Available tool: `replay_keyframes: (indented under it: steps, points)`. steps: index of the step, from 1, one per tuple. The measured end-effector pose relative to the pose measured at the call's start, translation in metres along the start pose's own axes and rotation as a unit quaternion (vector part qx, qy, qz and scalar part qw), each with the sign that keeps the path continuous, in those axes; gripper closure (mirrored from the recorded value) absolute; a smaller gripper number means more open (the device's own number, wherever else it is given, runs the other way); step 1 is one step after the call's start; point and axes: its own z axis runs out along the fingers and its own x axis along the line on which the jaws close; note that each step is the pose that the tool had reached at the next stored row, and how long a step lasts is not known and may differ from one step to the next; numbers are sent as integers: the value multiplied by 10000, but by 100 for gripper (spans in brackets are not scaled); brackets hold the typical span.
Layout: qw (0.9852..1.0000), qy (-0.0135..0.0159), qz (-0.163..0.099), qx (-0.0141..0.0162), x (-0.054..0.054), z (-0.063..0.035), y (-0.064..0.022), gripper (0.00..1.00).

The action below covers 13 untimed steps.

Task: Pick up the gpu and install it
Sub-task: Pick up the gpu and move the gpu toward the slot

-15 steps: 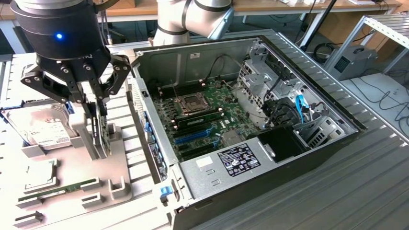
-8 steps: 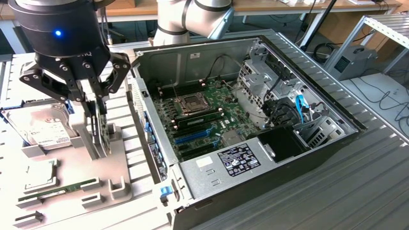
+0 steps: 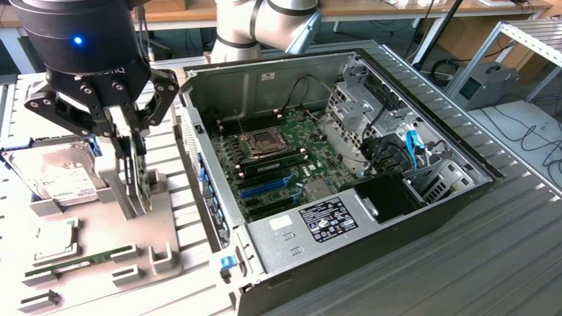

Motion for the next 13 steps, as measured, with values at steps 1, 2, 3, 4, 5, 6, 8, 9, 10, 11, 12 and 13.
replay_keyframes:
  steps: [1,2,3,4,5,6,8,9,10,11,12,13]
  points:
    - [10000,0,0,0,0,-3,0,74]
    - [10000,0,0,-1,0,-5,0,74]
    - [10000,0,0,-1,-1,-10,0,74]
    - [10000,0,0,0,-1,-13,-1,74]
    - [10000,0,0,0,-1,-14,-1,74]
    - [10000,0,0,0,-1,-16,-1,74]
    - [10000,0,0,-1,-1,-17,-1,74]
    - [10000,0,0,-1,-1,-20,-1,74]
    - [10000,0,0,0,-1,-22,-1,74]
    - [10000,0,0,-1,-1,-22,-1,74]
    - [10000,0,0,0,-1,-23,-1,74]
    - [10000,0,0,0,-1,-26,-1,74]
